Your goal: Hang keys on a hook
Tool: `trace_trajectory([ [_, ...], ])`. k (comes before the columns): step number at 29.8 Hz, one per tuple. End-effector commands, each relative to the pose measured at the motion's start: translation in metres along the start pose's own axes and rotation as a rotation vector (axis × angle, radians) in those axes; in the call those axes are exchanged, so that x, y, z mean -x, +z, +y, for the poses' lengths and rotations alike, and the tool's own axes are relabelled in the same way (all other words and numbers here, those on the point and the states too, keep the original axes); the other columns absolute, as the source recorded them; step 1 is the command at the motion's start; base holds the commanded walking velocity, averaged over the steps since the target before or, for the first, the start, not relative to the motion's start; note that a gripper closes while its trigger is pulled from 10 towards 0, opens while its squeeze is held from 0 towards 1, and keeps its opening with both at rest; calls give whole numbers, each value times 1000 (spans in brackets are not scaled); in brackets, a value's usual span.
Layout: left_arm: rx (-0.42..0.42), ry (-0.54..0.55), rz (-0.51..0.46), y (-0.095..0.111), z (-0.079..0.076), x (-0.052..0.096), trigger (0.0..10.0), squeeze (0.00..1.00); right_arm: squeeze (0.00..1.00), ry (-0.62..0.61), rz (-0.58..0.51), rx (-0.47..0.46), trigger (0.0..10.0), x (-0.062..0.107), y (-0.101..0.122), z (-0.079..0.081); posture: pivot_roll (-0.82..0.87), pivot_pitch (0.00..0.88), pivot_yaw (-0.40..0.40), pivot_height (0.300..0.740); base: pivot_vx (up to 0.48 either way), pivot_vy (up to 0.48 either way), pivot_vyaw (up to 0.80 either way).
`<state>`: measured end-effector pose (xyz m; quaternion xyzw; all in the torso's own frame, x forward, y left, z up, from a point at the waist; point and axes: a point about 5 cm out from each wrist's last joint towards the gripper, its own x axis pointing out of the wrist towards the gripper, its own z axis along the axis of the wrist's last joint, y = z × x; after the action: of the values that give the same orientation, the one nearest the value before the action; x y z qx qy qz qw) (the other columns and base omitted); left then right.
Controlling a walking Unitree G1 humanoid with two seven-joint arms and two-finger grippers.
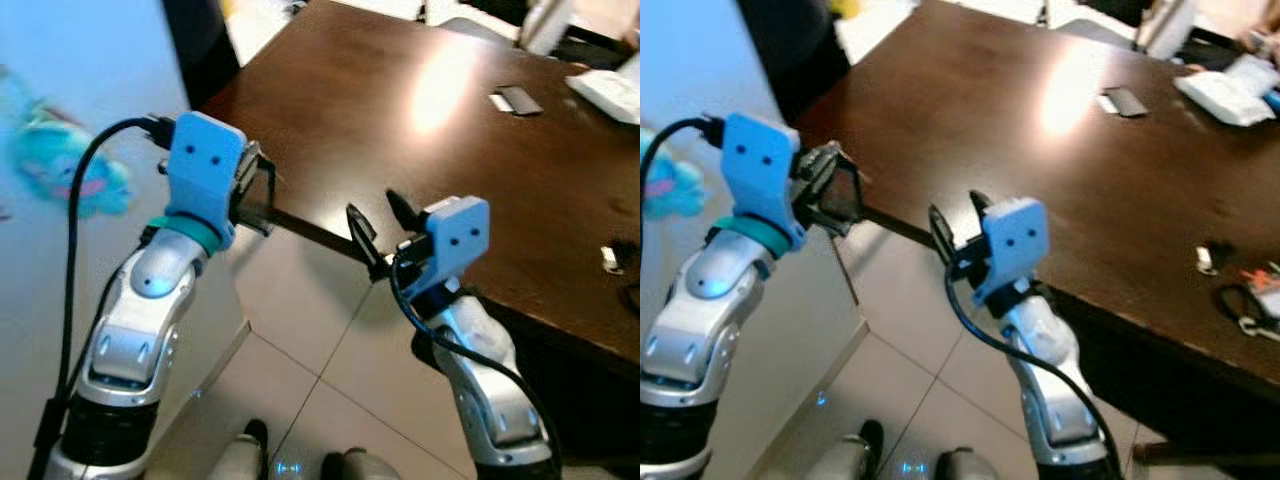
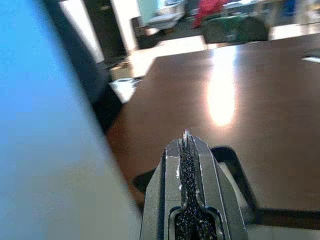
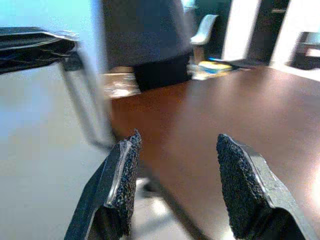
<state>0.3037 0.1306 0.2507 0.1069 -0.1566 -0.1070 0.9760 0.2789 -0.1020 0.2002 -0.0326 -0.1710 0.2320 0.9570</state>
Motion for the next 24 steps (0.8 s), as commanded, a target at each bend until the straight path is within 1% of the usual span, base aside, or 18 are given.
trace_trajectory([
  [1,9,-31,-1,0,-5,3,10000,0,0,1,15,0,10000,3,-4,0,5,113,53,740,0,0,788],
  [3,14,-48,-2,0,-6,4,10000,0,0,1,16,0,10000,4,-4,0,5,113,53,740,0,0,788],
  [5,38,-91,8,-3,-11,10,10000,0,0,0,18,2,10000,4,-5,0,6,119,55,740,0,0,788],
  [7,38,-91,8,-3,-11,10,10000,0,0,0,18,2,10000,4,-5,0,6,119,55,740,0,0,788],
  [9,73,-133,8,-3,-18,14,10000,0,0,0,19,3,10000,5,-5,0,9,123,53,740,0,0,788],
  [10,73,-133,8,-3,-18,14,10000,0,0,0,19,3,10000,5,-5,0,9,123,53,740,0,0,788],
  [11,106,-183,-2,-3,-24,17,10000,0,0,1,20,2,10000,5,-5,0,9,123,53,740,0,0,788],
  [13,106,-183,-2,-3,-24,17,10000,0,0,1,20,2,10000,5,-5,0,9,123,53,740,0,0,788],
  [14,151,-257,-13,-2,-30,23,10000,0,0,2,20,2,10000,5,-5,0,8,126,51,740,0,0,788],
  [16,164,-389,-37,-2,-39,36,10000,0,0,3,23,4,10000,6,-5,0,5,129,50,740,0,0,788],
  [17,164,-389,-37,-2,-39,36,10000,0,0,3,23,4,10000,6,-5,0,5,129,50,740,0,0,788],
  [18,111,-407,-44,-3,-38,42,10000,0,0,2,26,6,10000,6,-6,-1,0,129,51,740,0,0,788],
  [19,111,-407,-44,-3,-38,42,10000,0,0,2,26,6,10000,6,-6,-1,0,129,51,740,0,0,788],
  [20,31,-377,-55,-5,-35,46,10000,0,0,1,28,8,10000,8,-6,-1,2,132,49,740,0,0,788],
  [21,31,-377,-55,-5,-35,46,10000,0,0,1,28,8,10000,8,-6,-1,2,132,49,740,0,0,788],
  [22,-35,-333,-74,-5,-31,49,10000,0,0,0,31,9,10000,8,-6,-2,4,135,46,740,0,0,788],
  [24,-35,-333,-74,-5,-31,49,10000,0,0,0,31,9,10000,8,-6,-2,4,135,46,740,0,0,788],
])
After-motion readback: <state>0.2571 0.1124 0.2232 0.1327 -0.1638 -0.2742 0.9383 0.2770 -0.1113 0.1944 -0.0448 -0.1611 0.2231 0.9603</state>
